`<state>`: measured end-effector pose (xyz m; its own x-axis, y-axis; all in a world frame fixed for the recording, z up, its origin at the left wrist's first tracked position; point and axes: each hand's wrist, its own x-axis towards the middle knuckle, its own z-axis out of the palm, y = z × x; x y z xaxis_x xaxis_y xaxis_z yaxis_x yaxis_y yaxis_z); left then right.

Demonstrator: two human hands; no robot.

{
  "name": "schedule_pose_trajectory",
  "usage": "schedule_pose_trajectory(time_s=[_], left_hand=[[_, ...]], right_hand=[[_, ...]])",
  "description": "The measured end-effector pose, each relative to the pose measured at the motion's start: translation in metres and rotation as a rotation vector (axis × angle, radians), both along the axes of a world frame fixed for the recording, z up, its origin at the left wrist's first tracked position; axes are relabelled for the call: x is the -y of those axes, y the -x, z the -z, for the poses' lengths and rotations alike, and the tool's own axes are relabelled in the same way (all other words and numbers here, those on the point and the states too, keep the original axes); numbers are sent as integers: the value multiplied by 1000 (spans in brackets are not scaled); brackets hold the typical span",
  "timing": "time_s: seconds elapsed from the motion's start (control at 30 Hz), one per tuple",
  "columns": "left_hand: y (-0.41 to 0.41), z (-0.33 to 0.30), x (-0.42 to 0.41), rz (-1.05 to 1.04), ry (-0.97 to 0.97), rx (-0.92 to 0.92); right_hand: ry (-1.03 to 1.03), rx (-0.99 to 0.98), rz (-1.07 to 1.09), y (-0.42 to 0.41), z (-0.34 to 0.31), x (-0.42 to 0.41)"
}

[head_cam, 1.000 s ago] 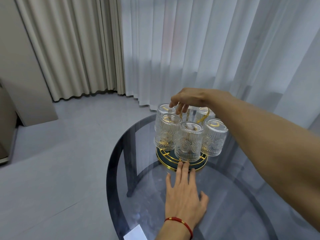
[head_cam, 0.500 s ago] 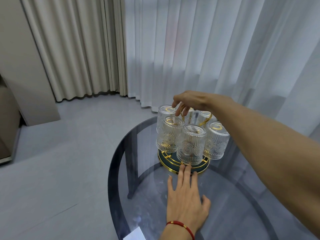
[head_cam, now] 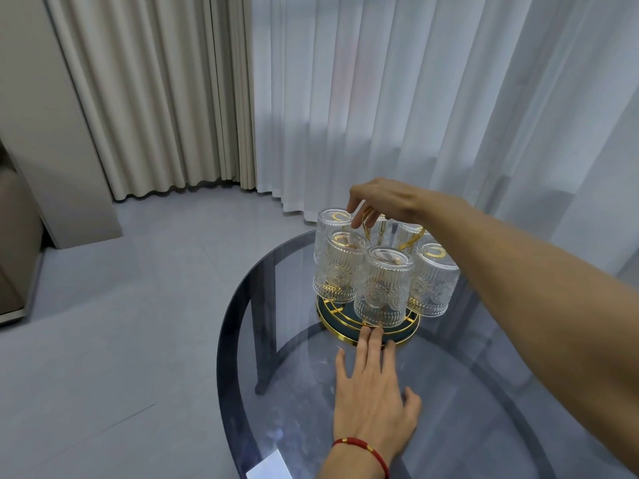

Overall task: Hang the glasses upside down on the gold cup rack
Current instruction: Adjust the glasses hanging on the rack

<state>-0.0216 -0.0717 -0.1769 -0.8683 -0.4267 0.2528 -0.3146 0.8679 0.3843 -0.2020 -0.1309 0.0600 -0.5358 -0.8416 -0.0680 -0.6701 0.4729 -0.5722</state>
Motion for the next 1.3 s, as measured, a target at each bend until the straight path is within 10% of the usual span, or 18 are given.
schedule_pose_trajectory(time_s=[0.4, 0.5, 0.7, 1.3], left_hand=[[-4, -5, -1, 11, 7, -25], [-7, -5, -3, 7, 33, -47], [-8, -8, -3, 6, 24, -30], [-8, -8, -3, 6, 15, -47]], right_hand=[[530, -653, 77, -57, 17, -56], [362, -805, 49, -86, 38, -70], [-20, -708, 184, -97, 46, -53], [4, -612, 161, -88, 55, -33]])
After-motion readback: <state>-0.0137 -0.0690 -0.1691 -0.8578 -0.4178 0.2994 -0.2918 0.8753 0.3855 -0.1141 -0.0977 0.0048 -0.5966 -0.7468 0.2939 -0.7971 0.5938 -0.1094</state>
